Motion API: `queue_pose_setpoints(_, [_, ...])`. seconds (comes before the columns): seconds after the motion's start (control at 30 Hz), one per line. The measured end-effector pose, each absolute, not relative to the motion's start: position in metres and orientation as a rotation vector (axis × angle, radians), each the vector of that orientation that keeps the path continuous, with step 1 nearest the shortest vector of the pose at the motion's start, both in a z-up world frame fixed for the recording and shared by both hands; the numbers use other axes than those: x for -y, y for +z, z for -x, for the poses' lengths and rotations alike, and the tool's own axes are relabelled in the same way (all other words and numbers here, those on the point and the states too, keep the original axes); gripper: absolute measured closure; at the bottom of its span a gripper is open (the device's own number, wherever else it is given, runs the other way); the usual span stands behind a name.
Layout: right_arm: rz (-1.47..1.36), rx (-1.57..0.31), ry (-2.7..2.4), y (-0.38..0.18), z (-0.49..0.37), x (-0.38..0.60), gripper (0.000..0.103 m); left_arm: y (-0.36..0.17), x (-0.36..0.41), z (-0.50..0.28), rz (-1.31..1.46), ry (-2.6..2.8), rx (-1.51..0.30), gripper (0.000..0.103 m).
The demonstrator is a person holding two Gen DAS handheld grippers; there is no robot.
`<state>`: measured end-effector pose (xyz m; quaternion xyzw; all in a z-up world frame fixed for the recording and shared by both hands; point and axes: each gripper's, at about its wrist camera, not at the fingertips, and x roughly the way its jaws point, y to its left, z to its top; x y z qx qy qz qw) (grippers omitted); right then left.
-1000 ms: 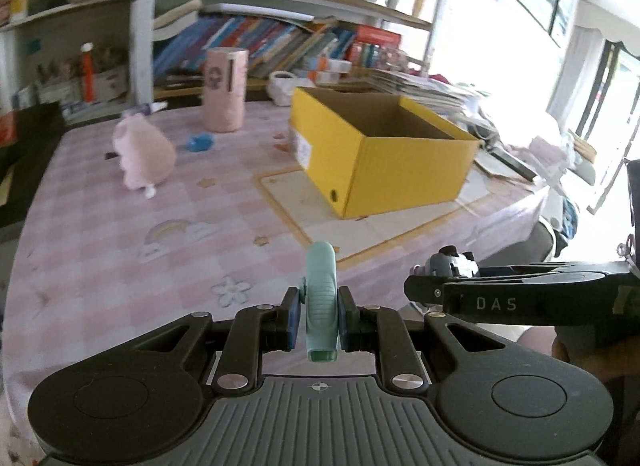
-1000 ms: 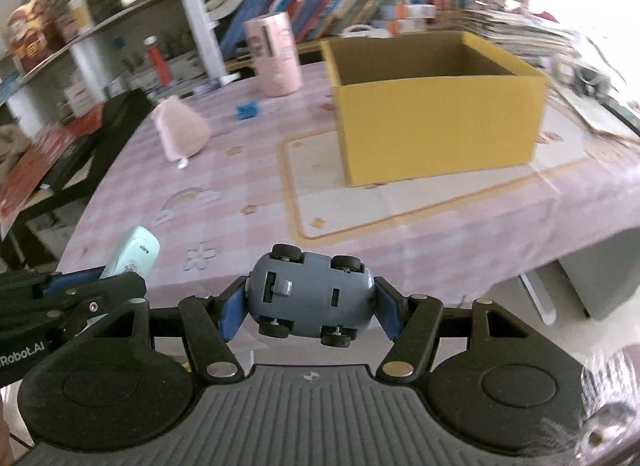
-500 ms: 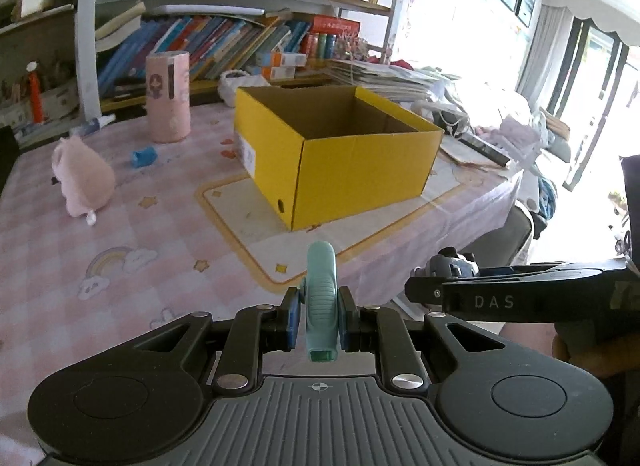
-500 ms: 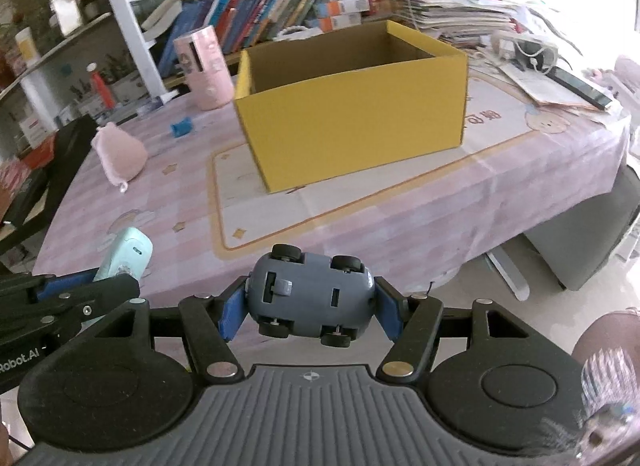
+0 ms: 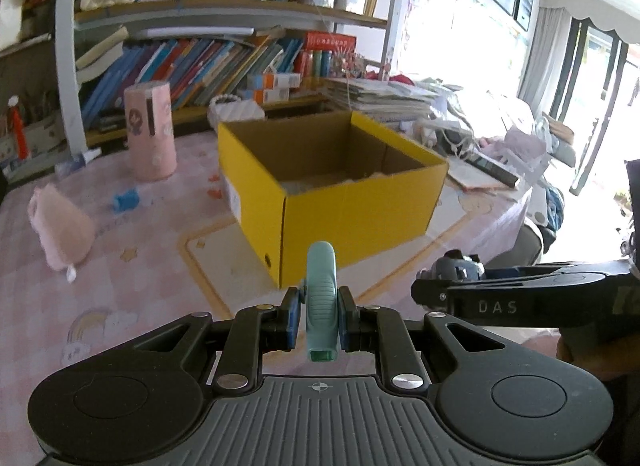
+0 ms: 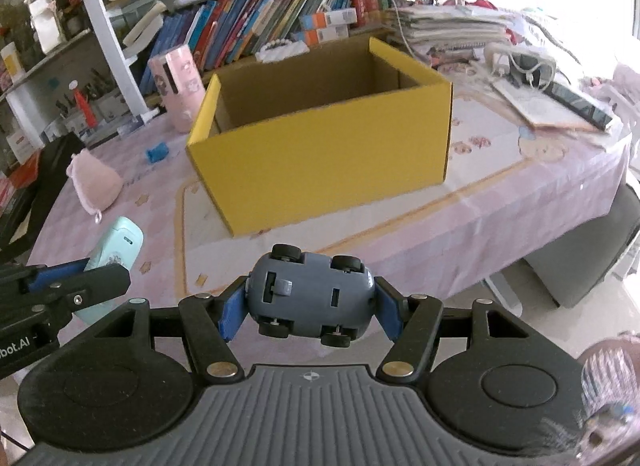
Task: Organize objects
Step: 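Lift the toy car and tape dispenser and carry both toward the yellow box, then lower the toy car and tape dispenser into the yellow box and open both tools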
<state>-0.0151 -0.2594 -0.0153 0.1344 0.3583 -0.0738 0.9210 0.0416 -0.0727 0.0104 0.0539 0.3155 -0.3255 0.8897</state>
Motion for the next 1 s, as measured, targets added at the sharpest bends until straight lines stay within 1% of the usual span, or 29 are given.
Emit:
queue_pose_setpoints(0.27, [-0.223, -0.560, -0.166, 0.020, -0.019, 0.300, 0.041, 0.030, 0.108, -0.075, -0.114, -0.653, -0.569, 0.086])
queue_pose_setpoints(0.43, [-0.178, -0.498, -0.136, 0.037, -0.052, 0.324, 0.041, 0.038, 0.131, -0.101, -0.107, -0.621, -0.530, 0.086])
queue_pose_setpoints(0.73, [-0.118, -0.480, -0.058, 0.046, -0.109, 0.350, 0.041, 0.027, 0.167, -0.136, -0.108, -0.576, -0.569, 0.086])
queue_pose_setpoints(1.0, [-0.084, -0.538, 0.007, 0.027, -0.141, 0.354, 0.041, 0.005, 0.190, -0.157, -0.150, -0.556, -0.635, 0.086])
